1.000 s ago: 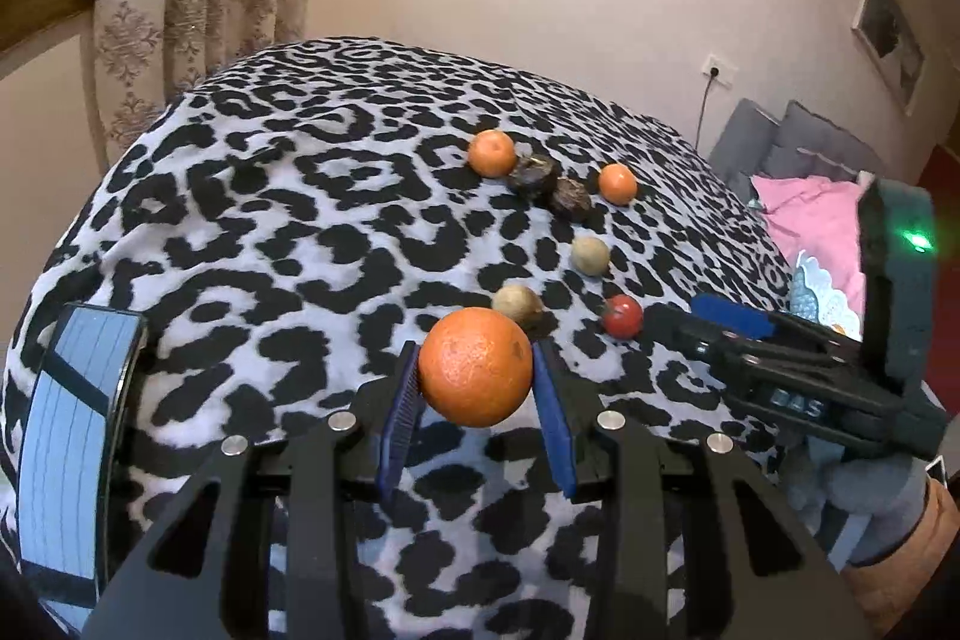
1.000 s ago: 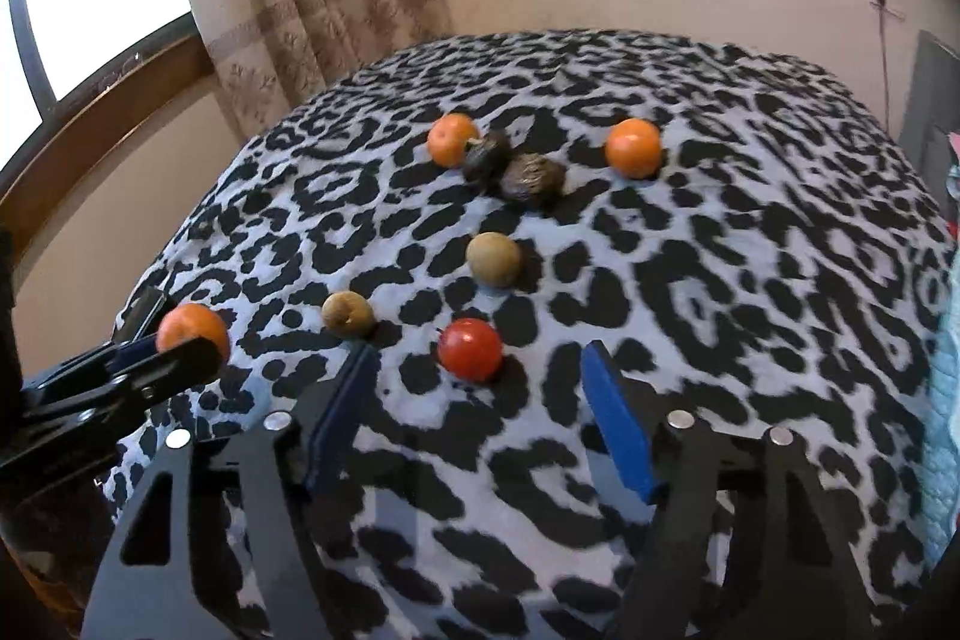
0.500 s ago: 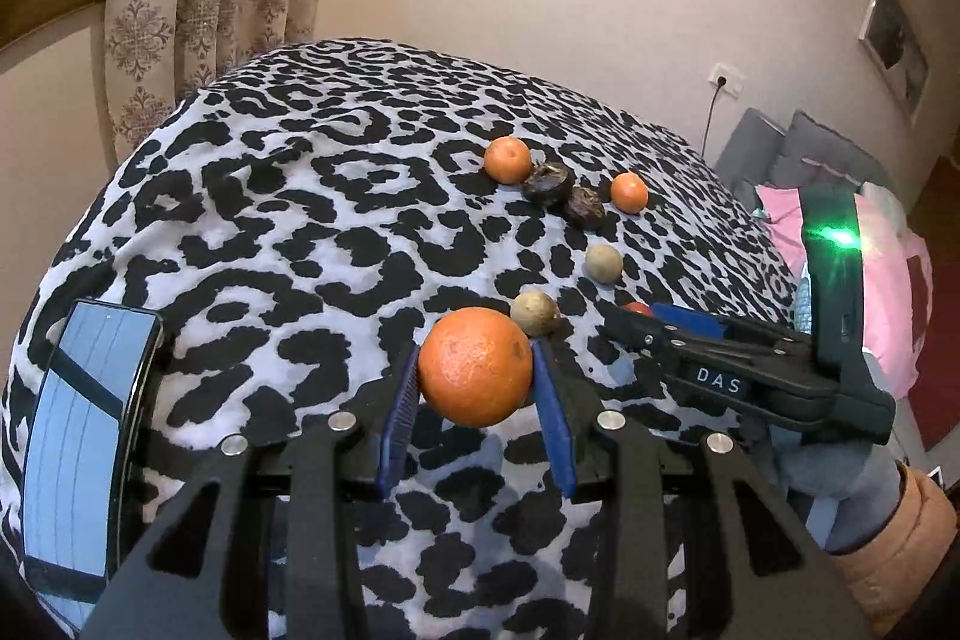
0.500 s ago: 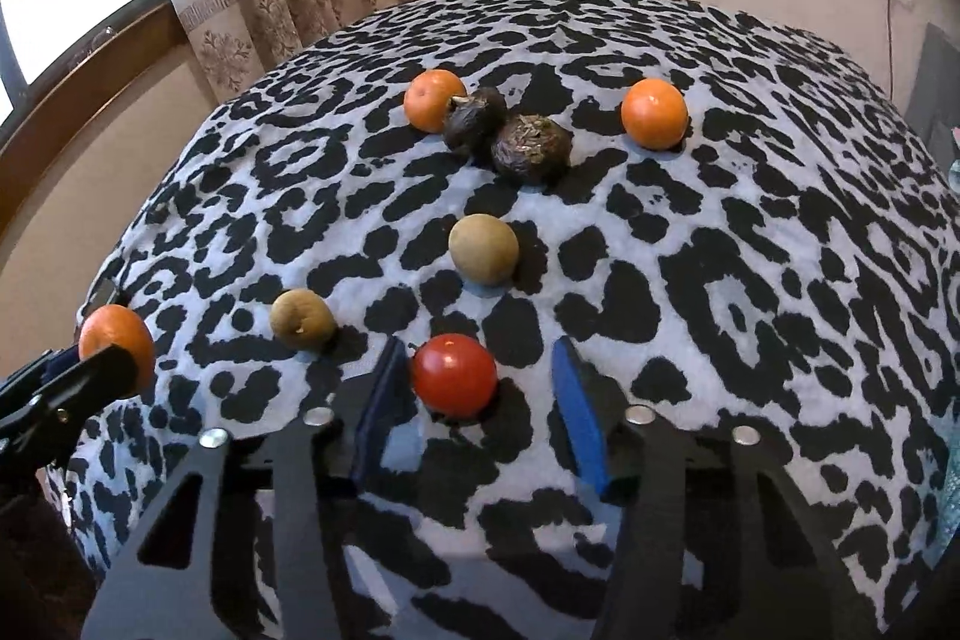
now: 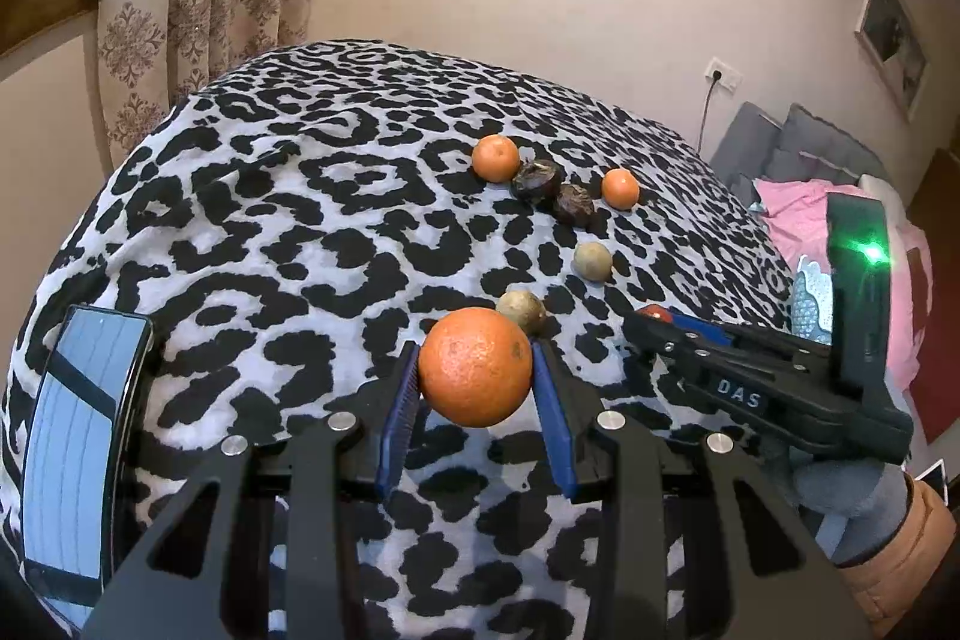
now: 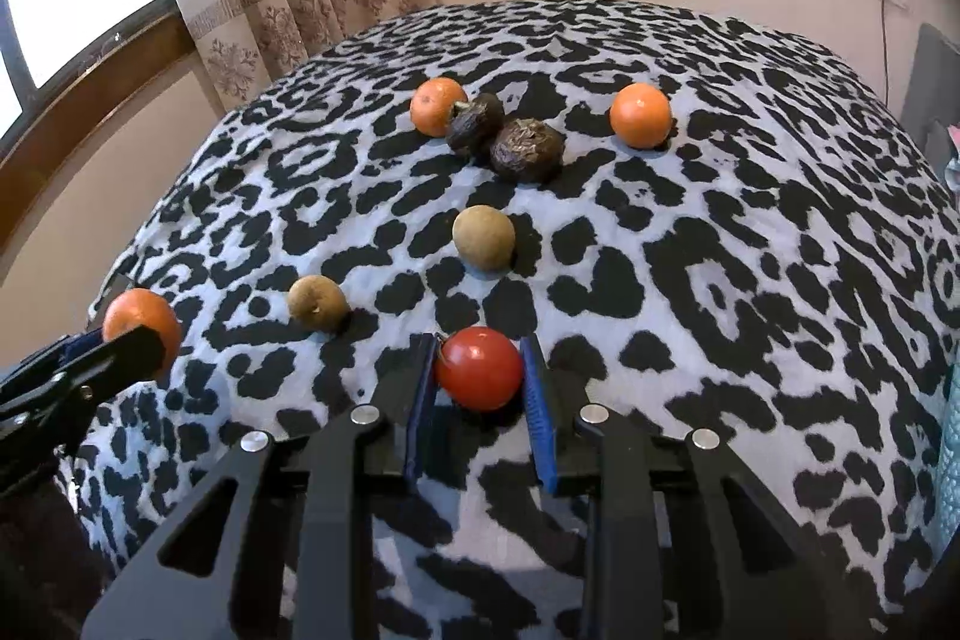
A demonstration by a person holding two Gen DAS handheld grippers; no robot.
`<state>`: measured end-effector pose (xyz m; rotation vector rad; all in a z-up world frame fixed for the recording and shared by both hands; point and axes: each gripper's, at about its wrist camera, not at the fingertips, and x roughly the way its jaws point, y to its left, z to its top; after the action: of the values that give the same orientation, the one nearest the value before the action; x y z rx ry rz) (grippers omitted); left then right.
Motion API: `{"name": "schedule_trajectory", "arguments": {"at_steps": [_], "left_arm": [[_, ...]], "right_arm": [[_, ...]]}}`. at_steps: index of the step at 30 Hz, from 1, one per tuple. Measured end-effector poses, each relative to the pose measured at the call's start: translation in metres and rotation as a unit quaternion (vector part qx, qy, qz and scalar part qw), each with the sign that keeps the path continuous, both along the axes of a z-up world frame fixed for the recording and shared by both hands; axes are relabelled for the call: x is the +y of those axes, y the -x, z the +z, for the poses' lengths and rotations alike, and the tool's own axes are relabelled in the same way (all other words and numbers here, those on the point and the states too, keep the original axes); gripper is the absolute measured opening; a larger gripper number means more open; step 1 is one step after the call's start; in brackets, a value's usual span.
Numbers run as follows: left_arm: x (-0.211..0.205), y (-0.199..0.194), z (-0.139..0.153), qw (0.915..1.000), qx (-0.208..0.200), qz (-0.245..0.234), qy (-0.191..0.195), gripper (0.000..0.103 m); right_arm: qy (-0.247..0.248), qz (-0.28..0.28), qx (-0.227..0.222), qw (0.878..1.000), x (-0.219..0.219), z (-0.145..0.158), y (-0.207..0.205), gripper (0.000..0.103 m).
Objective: Organize fruits
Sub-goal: 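Close the right gripper on the red tomato, then carry the tomato into the basket and open the right gripper while the left holds the orange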
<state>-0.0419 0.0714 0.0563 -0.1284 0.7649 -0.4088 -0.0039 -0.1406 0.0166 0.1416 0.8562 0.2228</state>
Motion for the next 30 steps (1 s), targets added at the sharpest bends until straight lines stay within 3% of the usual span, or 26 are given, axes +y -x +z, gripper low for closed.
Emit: {"name": "schedule_trajectory", "arguments": {"at_steps": [16,24,30], "left_arm": [[-0.041,0.008,0.013,0.9989,-0.015,-0.032,-0.029,0.038],[-0.082,0.011,0.025,0.9963,-0.030,-0.068,-0.043,0.038],[-0.113,0.015,0.033,0.9935,-0.040,-0.095,-0.048,0.038]], "right_arm": [[-0.046,-0.074,-0.062,0.994,-0.067,0.040,0.046,0.028],[-0.056,-0.153,-0.100,0.982,-0.132,0.058,0.082,0.028],[-0.053,-0.209,-0.098,0.971,-0.179,0.052,0.110,0.028]]}}
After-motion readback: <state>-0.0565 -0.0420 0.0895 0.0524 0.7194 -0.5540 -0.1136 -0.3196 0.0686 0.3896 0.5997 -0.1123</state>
